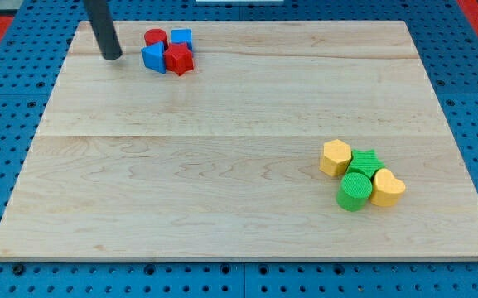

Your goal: Move the red circle towards the top center of the board

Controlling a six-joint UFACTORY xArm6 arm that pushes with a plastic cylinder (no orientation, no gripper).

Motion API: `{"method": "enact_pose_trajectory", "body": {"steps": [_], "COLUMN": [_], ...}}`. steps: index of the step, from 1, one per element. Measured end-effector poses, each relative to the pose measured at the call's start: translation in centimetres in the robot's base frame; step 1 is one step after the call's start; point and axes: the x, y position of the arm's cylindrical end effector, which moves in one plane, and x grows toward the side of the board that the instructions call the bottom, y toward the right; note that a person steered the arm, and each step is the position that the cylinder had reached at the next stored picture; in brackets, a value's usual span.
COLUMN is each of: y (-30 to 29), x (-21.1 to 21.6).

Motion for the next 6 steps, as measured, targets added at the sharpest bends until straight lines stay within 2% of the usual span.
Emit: {"method": "enact_pose_trajectory", "body": {"steps": [1,2,3,5,6], "y": [6.4,4.1,1.6,8.2,7.8], "x": [-0.8,-4.0,-5.4,-7.0,-8.4]}}
